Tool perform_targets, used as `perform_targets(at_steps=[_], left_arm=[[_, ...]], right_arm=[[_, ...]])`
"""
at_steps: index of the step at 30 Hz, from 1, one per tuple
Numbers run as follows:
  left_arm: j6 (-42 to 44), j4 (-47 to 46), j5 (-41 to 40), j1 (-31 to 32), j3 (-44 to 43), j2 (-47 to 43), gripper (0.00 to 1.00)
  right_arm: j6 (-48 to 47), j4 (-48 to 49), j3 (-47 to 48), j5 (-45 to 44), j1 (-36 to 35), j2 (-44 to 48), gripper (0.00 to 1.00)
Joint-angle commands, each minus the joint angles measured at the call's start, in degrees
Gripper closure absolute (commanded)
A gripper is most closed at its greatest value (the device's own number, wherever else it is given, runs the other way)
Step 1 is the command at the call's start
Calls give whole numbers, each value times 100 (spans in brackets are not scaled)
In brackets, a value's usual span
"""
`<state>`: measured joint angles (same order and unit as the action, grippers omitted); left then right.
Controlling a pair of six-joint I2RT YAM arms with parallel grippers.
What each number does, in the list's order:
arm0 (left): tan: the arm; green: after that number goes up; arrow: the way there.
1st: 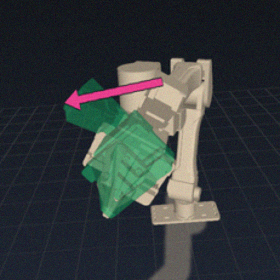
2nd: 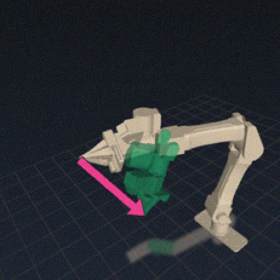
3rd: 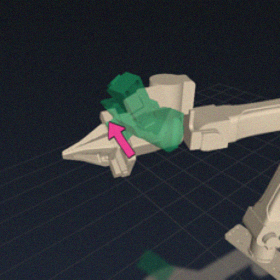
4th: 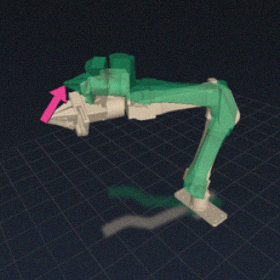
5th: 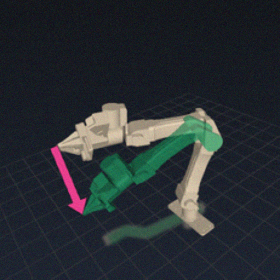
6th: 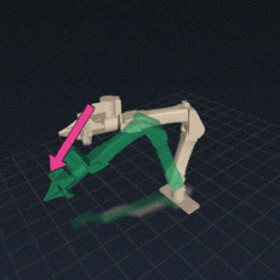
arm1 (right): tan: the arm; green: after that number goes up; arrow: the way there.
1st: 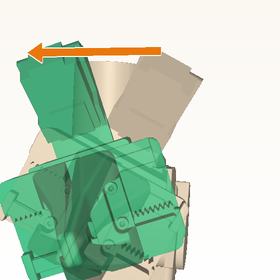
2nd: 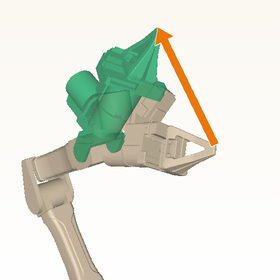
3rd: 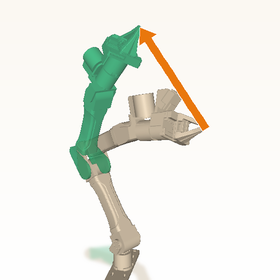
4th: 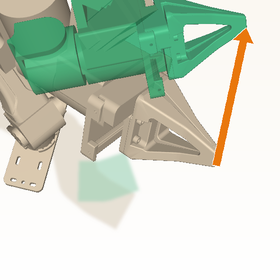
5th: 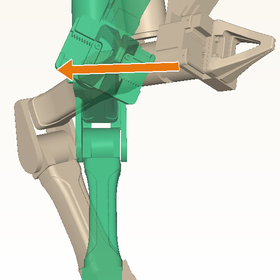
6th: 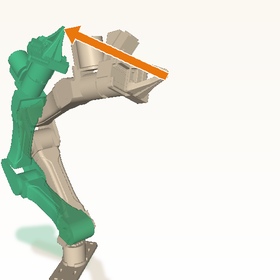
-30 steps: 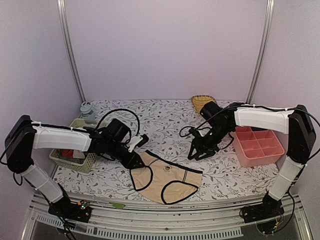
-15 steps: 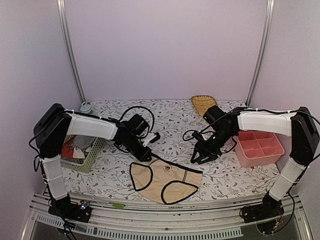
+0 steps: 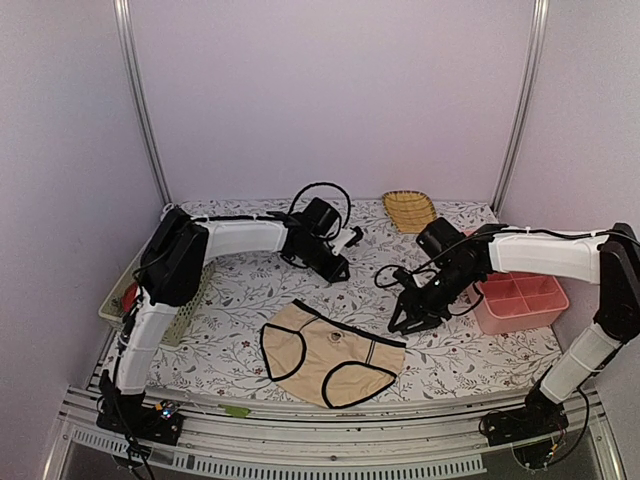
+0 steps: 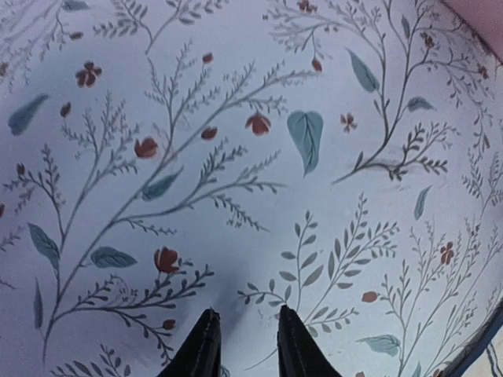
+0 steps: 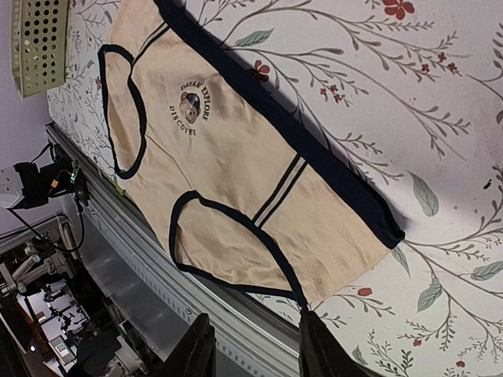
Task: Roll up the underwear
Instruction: Flatten out the underwear at the corner of the board, then adjust the underwear at the corner of the board.
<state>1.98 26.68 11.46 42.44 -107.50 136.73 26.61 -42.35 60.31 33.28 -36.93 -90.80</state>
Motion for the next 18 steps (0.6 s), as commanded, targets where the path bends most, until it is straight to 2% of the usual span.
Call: perform_targets(at_steps=[1,4,6,9,12,15,18], left_arm=[[-12,419,-16,-85,-592,-346,72],[85,513,-217,-89,376,-1131,72],[54,451,-326,-96,1385,-1817,72],[-154,280,-341,-95,2812,-2978,73],[-515,242,-276,-74,3975,-3772,74],[-844,187,-237,-4,4712,-4295,76],[-1000,159,-277,64,5110,-4412,77]], right_arm=[[174,349,153,20,-201,-94,64],[188,416,236,-1,-279,-144,66],[274,513,200,42,-282,-114,66],[267,523,198,57,-277,-174,66],[166,499,207,84,-280,-296,66],[81,477,290,97,-281,-402,66],[5,431,401,114,-289,-507,67]])
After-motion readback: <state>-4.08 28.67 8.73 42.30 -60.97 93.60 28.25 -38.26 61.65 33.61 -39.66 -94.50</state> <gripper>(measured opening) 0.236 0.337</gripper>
